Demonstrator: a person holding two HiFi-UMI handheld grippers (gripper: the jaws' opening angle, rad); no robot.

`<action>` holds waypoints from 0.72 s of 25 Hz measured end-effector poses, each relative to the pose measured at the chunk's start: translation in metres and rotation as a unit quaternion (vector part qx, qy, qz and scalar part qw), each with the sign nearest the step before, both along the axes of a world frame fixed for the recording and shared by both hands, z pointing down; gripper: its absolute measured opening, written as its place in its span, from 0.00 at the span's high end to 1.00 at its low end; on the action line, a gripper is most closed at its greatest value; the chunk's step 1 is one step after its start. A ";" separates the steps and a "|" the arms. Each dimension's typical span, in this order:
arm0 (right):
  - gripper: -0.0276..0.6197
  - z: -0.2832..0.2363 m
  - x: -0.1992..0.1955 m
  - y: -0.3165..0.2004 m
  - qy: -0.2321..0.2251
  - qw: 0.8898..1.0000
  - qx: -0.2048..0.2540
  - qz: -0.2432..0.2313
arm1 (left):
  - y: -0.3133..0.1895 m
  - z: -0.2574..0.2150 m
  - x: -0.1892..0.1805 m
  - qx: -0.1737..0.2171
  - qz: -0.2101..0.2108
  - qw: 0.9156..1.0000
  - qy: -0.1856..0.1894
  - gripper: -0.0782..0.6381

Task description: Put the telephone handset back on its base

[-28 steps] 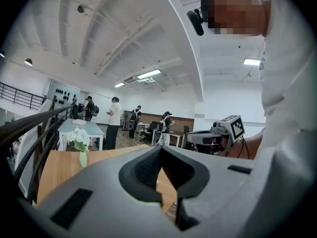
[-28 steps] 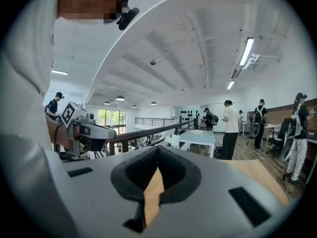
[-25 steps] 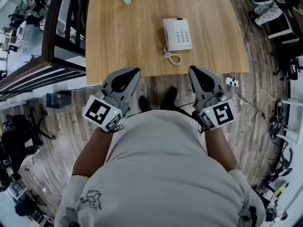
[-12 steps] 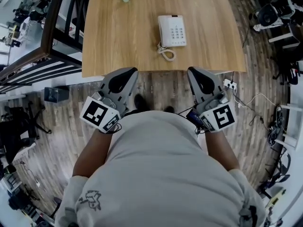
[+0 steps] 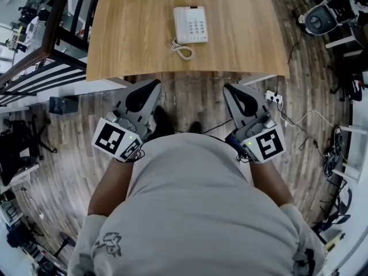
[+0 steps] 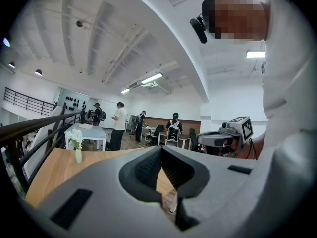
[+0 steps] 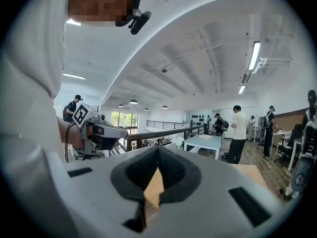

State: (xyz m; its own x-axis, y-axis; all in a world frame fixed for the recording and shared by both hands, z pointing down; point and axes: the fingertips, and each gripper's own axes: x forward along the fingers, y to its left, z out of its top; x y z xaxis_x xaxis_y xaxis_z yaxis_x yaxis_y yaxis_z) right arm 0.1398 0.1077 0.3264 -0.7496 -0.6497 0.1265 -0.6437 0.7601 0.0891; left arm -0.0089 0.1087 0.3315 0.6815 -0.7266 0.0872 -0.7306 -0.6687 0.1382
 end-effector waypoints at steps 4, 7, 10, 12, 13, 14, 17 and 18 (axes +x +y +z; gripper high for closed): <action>0.95 0.004 0.022 0.021 -0.012 1.000 -0.008 -0.008 | 0.020 0.000 0.028 0.001 -0.008 1.000 0.000 0.88; 0.95 0.007 0.038 0.034 -0.017 1.000 -0.009 -0.014 | 0.030 0.001 0.046 0.003 -0.014 1.000 -0.004 0.88; 0.95 0.008 0.053 0.044 -0.022 1.000 -0.011 -0.014 | 0.039 -0.001 0.061 0.001 -0.018 1.000 -0.003 0.88; 0.95 0.008 0.059 0.049 -0.025 0.999 -0.011 -0.016 | 0.045 -0.003 0.068 0.004 -0.018 1.000 -0.005 0.88; 0.95 0.008 0.061 0.051 -0.027 0.999 -0.011 -0.017 | 0.047 -0.004 0.070 0.005 -0.018 1.000 -0.006 0.88; 0.95 0.008 0.063 0.052 -0.029 0.999 -0.010 -0.018 | 0.049 -0.004 0.072 0.006 -0.019 1.000 -0.006 0.88; 0.95 0.009 0.066 0.056 -0.032 0.999 -0.012 -0.018 | 0.055 -0.003 0.075 0.005 -0.022 1.000 -0.006 0.88; 0.95 0.009 0.067 0.057 -0.033 0.999 -0.013 -0.019 | 0.056 -0.002 0.075 0.005 -0.024 1.000 -0.005 0.88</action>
